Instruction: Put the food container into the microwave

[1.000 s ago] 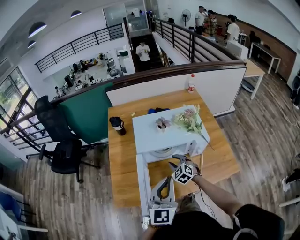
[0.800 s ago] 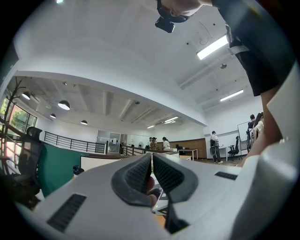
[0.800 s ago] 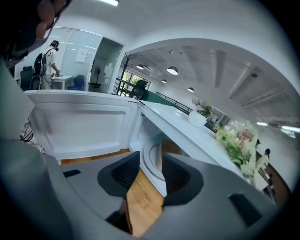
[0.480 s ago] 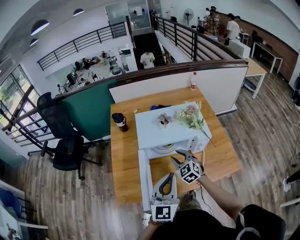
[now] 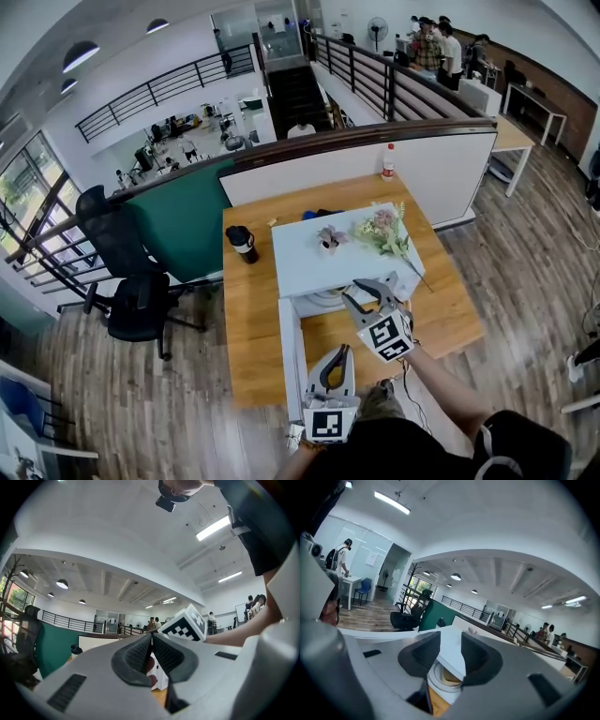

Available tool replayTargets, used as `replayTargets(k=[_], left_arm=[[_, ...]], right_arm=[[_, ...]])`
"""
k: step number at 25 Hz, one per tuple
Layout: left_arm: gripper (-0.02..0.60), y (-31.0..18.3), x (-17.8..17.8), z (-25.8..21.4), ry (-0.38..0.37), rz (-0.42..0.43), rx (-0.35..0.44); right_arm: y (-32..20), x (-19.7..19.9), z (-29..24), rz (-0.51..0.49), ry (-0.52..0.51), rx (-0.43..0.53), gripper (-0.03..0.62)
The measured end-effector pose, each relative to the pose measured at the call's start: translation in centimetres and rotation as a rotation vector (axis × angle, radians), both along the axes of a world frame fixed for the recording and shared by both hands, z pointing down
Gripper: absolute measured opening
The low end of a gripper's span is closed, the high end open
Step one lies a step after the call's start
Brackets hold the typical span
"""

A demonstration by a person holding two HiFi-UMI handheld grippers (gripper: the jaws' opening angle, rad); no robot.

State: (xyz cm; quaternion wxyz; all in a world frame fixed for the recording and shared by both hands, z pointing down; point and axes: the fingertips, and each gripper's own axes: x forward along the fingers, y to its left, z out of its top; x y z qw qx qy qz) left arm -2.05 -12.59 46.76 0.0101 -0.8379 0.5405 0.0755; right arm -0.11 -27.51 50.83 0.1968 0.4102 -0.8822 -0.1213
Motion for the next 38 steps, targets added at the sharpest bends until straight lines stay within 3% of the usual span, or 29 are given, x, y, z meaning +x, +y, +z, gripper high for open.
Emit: replayTargets(k=[11, 20, 24, 30, 38], left_arm=[[0.028, -0.5, -0.2, 0.6, 0.010, -0.006, -0.012], [0.028, -1.3, -0.2, 0.8, 0.013, -0.007, -0.015], [0.028, -1.5, -0.1, 0.9, 0.014, -0.005, -0.020], [0.028, -1.3, -0.3, 1.0, 0.016, -0.014, -0.027], [0.028, -1.0, -0.3, 1.4, 0.008, -0.025, -0.032]], right_arm=[[2.3, -0.2, -9.5, -0.007, -0.129, 0.183, 0.127], [5.4, 0.3, -13.6, -0.003, -0.212, 0.298, 0.089], [7.1, 0.4, -15.6, -0.021, -0.350, 0.394, 0.048], [8.6, 1.6, -14.4, 0.014, -0.354, 0.405, 0.009], [9.7, 2.6, -12.4, 0.038, -0.346, 0.387, 0.005]])
